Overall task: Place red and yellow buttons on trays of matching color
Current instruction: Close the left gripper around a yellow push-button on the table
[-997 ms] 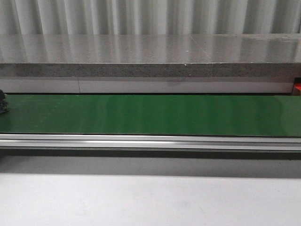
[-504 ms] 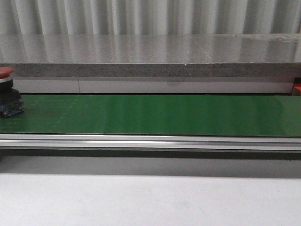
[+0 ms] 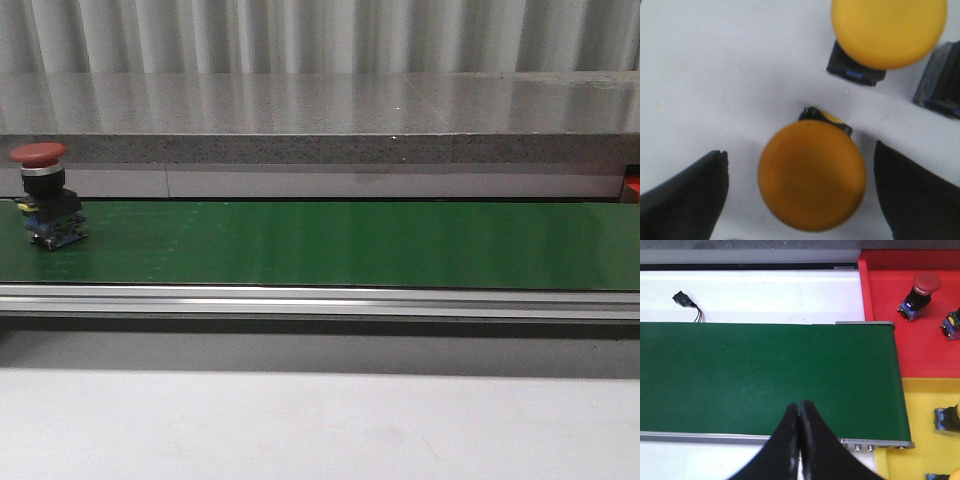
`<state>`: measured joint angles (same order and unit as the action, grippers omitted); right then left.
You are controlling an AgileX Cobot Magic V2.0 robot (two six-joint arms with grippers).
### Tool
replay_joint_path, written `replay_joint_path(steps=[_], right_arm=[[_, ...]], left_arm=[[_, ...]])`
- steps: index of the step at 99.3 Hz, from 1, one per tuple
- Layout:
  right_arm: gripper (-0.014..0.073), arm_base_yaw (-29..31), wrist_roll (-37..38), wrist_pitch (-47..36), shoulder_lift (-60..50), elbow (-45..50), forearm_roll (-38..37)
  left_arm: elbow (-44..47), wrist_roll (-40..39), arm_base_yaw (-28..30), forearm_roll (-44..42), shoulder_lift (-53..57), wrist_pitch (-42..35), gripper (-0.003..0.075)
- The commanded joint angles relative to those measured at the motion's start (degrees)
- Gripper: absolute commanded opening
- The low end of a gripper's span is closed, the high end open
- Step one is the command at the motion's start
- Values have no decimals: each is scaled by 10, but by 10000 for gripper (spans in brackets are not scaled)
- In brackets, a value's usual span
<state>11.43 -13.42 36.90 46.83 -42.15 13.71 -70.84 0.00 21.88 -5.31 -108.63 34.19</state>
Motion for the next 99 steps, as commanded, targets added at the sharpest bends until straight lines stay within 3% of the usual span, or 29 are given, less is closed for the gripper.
replay_joint_path(steps=[1,35,46,72,98,99], right_arm=[[-124,-1,-6,-31,-3,-18,4],[-124,-1,-6,-31,-3,-18,4],[-124,-1,-6,-31,-3,-18,4],[-124,-1,-6,-31,-3,-18,4],[-124,-1,-6,-31,-3,-18,4],[-124,-1,-6,-31,-3,-18,4]], left_arm=[[-19,-7,3,4,24,-36,566],[-19,-7,3,24,24,-60,538],[-19,-7,3,28,24,-59,426],[-19,-7,3,34,55,-48,-12],[-19,-7,-3,64,155,-10,-19],[-18,-5,-189,85,184,77,-19]])
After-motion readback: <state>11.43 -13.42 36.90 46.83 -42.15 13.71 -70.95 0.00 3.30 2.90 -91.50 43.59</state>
